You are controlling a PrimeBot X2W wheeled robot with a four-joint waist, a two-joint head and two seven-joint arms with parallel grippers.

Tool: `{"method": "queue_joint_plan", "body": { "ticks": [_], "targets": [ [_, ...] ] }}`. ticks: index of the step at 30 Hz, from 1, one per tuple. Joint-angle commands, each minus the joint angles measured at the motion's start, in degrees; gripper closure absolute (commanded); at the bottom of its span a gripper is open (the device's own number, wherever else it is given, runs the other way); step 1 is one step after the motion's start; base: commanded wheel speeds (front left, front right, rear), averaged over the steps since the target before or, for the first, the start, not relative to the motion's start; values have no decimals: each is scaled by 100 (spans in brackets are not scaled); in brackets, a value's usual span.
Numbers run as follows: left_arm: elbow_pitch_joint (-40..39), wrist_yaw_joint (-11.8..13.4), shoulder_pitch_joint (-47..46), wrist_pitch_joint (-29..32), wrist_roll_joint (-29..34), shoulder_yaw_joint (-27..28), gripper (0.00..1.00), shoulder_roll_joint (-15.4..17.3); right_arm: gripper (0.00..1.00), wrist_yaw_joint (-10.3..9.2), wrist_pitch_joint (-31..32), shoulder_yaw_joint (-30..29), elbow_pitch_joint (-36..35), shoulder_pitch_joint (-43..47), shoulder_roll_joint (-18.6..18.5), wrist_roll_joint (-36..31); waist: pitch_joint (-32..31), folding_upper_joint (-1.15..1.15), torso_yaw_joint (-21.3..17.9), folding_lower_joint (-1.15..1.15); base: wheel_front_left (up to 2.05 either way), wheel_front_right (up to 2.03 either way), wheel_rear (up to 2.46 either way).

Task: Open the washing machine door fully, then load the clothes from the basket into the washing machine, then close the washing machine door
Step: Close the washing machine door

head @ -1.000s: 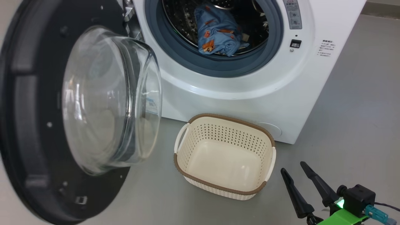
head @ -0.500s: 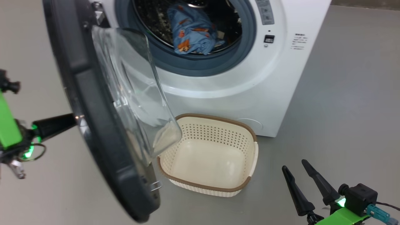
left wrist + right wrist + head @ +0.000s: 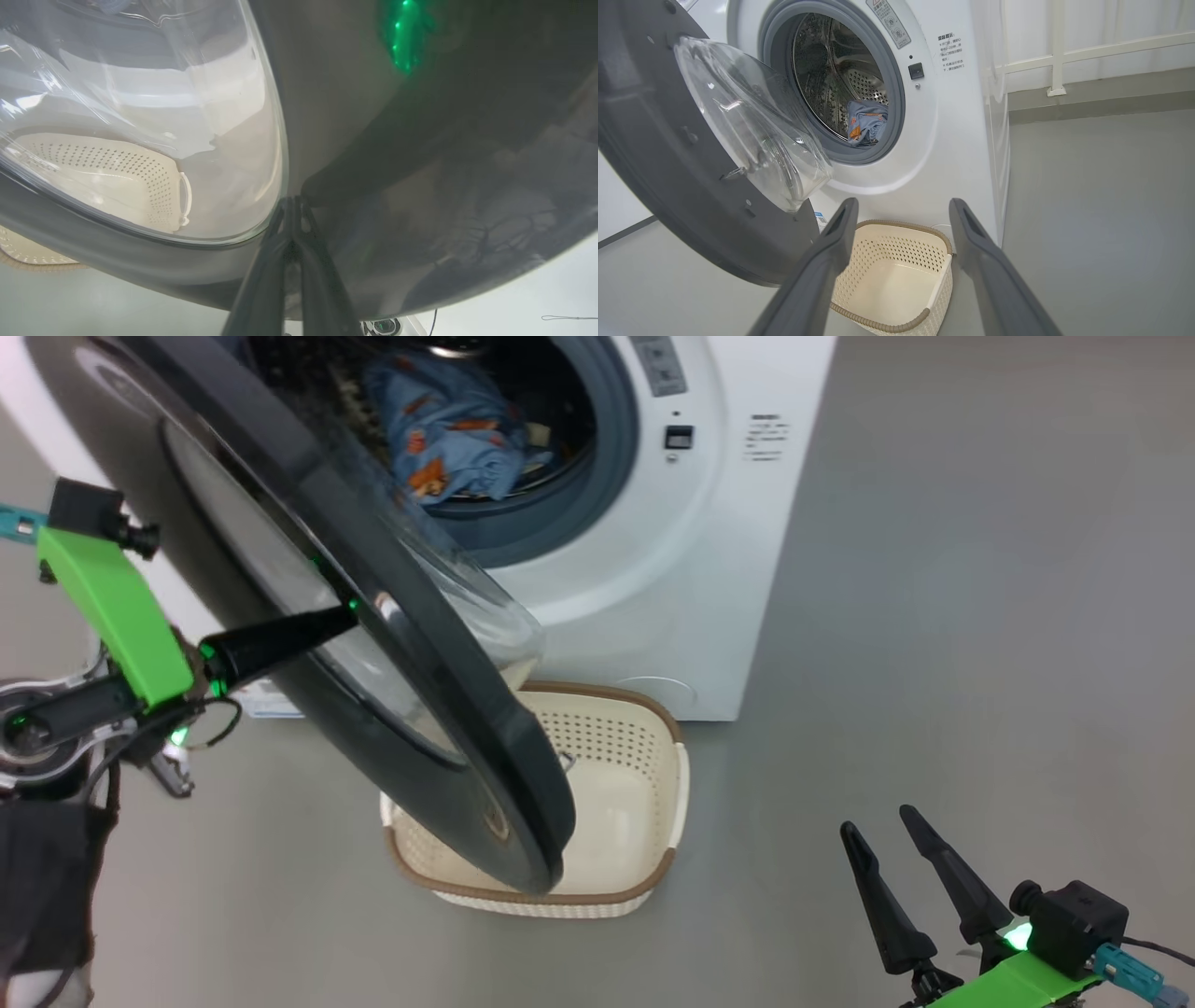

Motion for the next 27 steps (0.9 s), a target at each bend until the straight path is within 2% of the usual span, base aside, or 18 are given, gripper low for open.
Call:
{"method": "queue_joint_plan", "body": {
  "ticks": [1, 6, 13, 27],
  "targets": [
    [-135, -20, -317, -54, 38, 175, 100, 179, 0, 17, -28, 111, -155, -166, -26, -63, 61, 0, -220, 0, 0, 0, 0],
    [245, -37, -627, -466, 156, 214, 100, -31, 0, 17, -28, 86, -161, -185, 1, -74, 123, 0, -459, 0, 0, 0, 0],
    [607, -61, -781, -751, 261, 175, 100, -52, 0, 17, -28, 66, -149, -185, 27, -74, 99, 0, -596, 0, 0, 0, 0],
    [329, -66, 83, -1001, 217, 9, 100, 275, 0, 17, -28, 26, -133, 0, -5, -52, -146, 0, -408, 0, 0, 0, 0]
  ]
}}
